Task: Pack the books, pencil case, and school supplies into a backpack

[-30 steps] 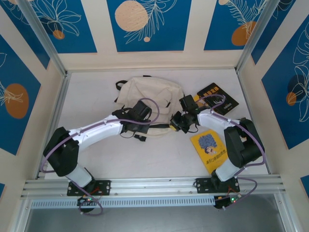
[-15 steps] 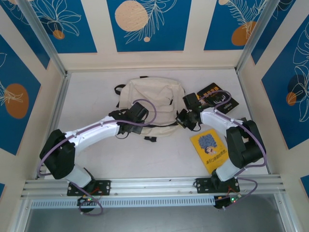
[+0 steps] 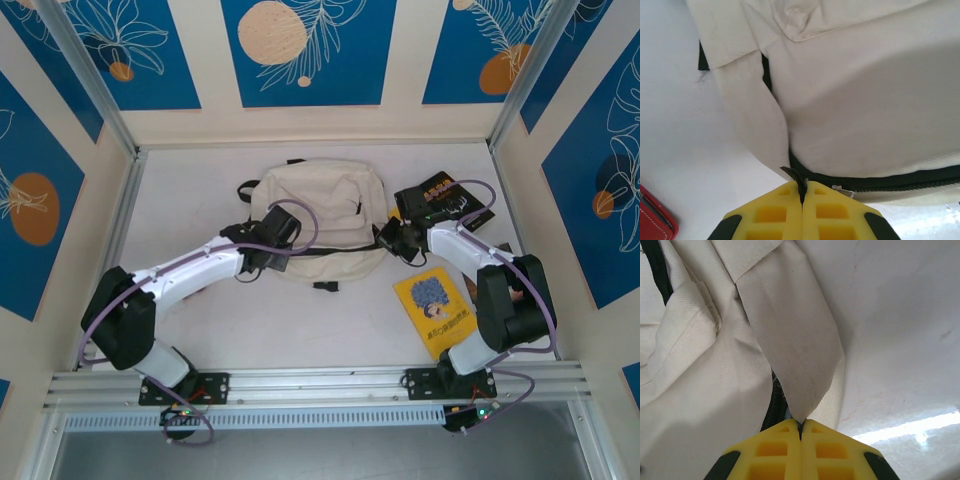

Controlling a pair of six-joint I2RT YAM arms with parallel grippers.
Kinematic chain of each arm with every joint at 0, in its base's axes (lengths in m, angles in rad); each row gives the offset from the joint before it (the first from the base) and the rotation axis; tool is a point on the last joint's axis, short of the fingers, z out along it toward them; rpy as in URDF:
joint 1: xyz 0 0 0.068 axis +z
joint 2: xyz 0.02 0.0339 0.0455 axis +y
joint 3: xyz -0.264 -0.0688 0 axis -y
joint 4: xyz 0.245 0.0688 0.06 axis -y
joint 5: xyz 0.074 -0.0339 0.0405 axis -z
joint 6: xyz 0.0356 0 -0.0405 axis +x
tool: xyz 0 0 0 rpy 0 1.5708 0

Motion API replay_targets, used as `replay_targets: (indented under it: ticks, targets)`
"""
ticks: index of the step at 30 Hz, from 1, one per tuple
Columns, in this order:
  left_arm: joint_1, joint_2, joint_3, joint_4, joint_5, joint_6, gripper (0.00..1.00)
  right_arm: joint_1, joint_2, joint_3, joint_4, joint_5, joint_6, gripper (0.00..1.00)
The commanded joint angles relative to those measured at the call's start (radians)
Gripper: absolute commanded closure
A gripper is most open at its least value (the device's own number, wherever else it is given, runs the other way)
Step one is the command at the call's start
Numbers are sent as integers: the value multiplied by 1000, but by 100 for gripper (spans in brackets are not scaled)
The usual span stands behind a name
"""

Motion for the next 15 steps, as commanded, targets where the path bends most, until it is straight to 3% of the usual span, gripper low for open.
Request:
replay_targets:
  ticks: [1,5,8,12,15]
  targets:
    - [41,16,13,-9,-2,34,100,-17,19,-6,-9,26,-20,100]
    - [56,31,16,5,50,53,100,-18,18,-22,2,-4,-34,100]
    - [55,34,10,26,122,77,100,-17,21,-10,15,-101,-93,100]
    - [52,23,-3,85,286,97,100,21,-16,30,-55,-104,-121,66]
    - [35,20,-2,119,378,99,100,39,-61,50,-96,-88,-110,54]
